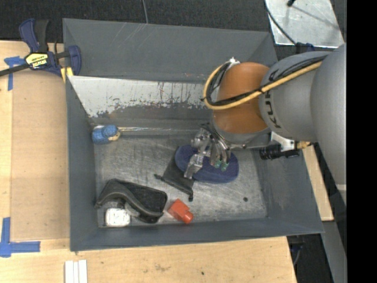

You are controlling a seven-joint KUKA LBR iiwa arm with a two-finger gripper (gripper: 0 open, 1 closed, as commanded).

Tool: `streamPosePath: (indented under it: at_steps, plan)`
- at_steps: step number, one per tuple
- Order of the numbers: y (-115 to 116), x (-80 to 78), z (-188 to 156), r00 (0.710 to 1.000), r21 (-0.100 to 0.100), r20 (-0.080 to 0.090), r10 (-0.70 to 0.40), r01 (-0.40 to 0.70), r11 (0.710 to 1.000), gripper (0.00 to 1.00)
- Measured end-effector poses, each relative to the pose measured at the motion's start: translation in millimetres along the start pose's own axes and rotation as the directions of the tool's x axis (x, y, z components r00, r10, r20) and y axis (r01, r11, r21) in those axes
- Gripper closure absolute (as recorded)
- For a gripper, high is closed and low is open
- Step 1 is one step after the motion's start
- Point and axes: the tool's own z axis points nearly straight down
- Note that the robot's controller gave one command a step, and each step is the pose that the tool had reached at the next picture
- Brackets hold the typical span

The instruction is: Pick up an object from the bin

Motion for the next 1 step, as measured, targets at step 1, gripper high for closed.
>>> streamPosePath:
  at_steps: [1]
  plan:
    - [-26.9, -29.6, -145.7, 0.832, 0.002, 0.005, -0.554, 0.554, 0.832, 1.00]
